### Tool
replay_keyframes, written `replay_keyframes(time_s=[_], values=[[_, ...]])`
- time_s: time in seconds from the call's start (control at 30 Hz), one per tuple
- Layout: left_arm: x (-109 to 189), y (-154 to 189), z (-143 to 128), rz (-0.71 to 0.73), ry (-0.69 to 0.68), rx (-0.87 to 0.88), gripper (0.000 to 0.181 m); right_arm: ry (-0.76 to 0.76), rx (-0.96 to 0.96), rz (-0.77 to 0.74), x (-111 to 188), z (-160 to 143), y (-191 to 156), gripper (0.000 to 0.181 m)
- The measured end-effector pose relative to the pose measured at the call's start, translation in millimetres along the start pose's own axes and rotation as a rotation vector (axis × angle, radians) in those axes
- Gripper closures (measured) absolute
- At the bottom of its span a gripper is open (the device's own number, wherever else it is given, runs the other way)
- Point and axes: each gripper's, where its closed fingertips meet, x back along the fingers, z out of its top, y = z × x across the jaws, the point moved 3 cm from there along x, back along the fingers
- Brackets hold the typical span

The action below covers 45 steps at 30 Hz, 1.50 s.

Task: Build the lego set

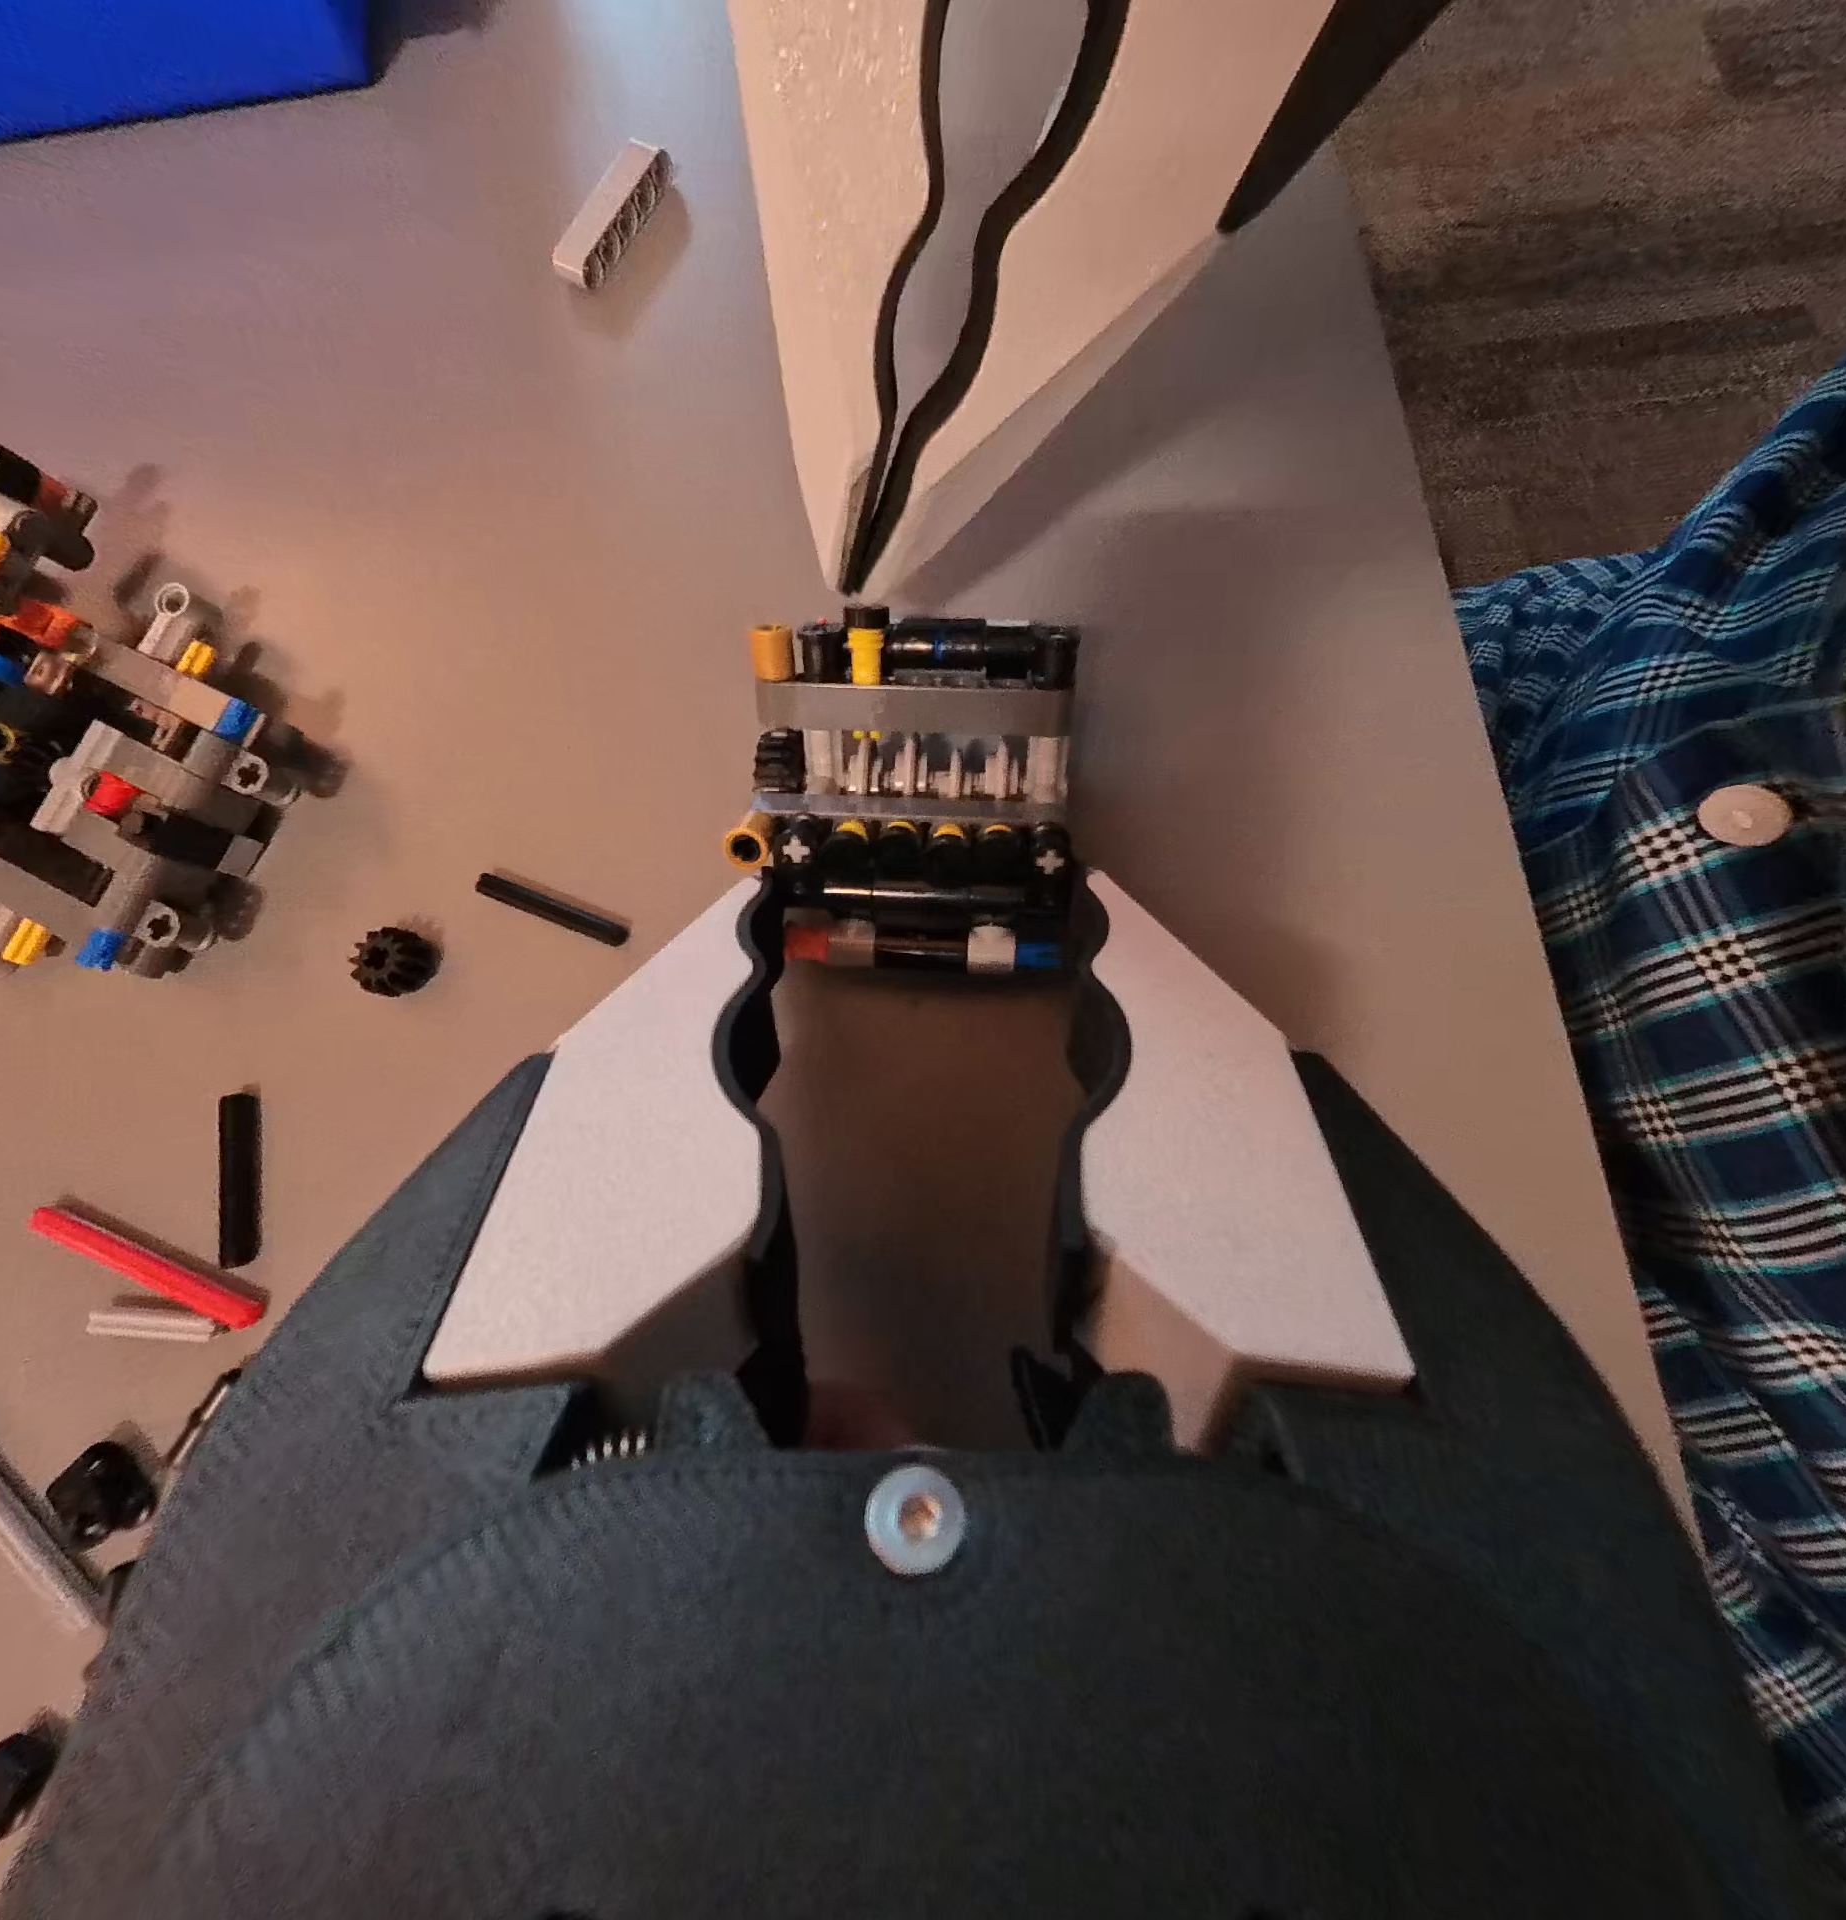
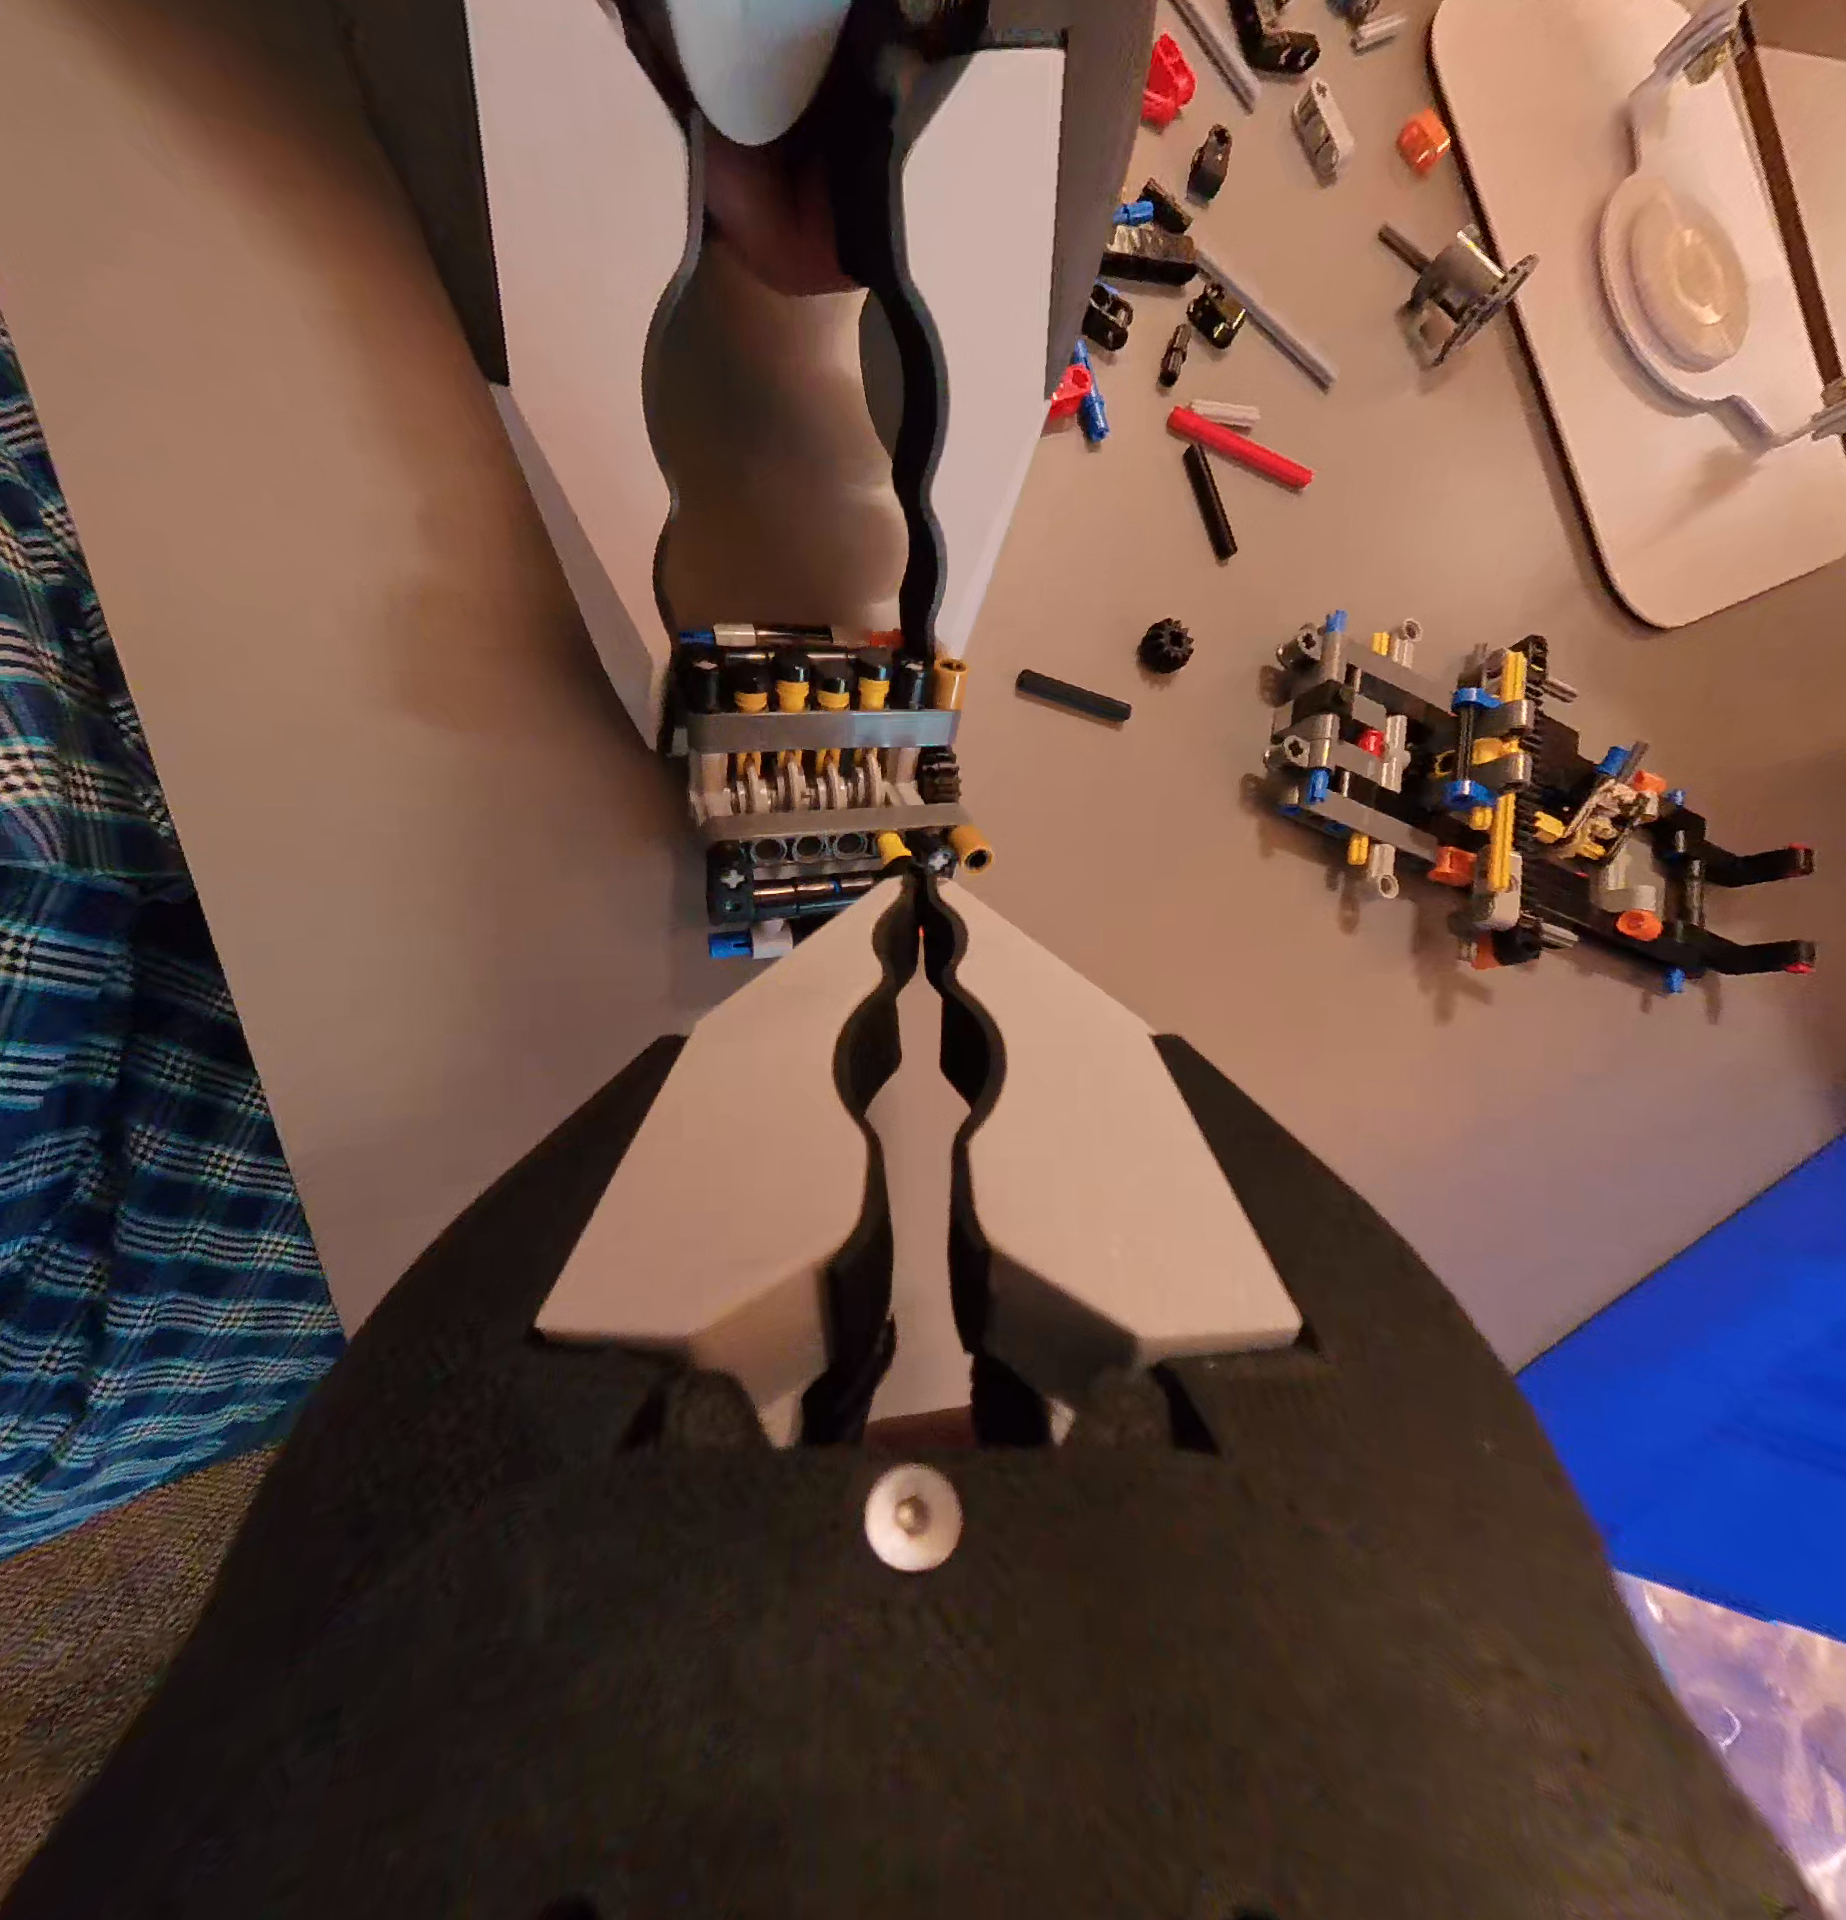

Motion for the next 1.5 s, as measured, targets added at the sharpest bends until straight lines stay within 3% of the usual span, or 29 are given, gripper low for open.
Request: replay_keyframes(time_s=[0.03, 0.9, 1.03, 1.17, 1.27, 1.37, 1.5], values=[[0.4, -0.2, 0.0, -0.003, -0.003, 0.001, 0.129, 0.002, 0.002, -0.004, -0.3, 0.0, -0.1, 0.181], [-2.4, -2.5, -0.9, 0.036, 0.027, 0.007, 0.129, 0.055, -0.033, -0.016, -3.9, 0.7, 0.9, 0.181], [2.9, -0.2, -1.9, 0.029, 0.013, 0.03, 0.12, 0.081, -0.051, -0.02, -1.1, 4.5, 2.6, 0.179], [28.0, -5.4, -2.7, 0.068, 0.051, 0.103, 0.113, 0.096, -0.057, -0.037, 4.4, 3.9, 4.3, 0.177], [66.1, -9.1, -18.9, 0.183, 0.037, 0.13, 0.127, 0.111, -0.058, -0.06, 12.3, 3.2, 6.5, 0.178], [126.1, -17.4, -60.1, 0.392, -0.034, 0.19, 0.137, 0.149, -0.081, -0.087, 22.5, 1.8, 13.2, 0.179], [193.3, -10.9, -137.7, 0.602, -0.199, 0.332, 0.145, 0.18, -0.075, -0.1, 24.9, 3.7, 14.5, 0.179]])
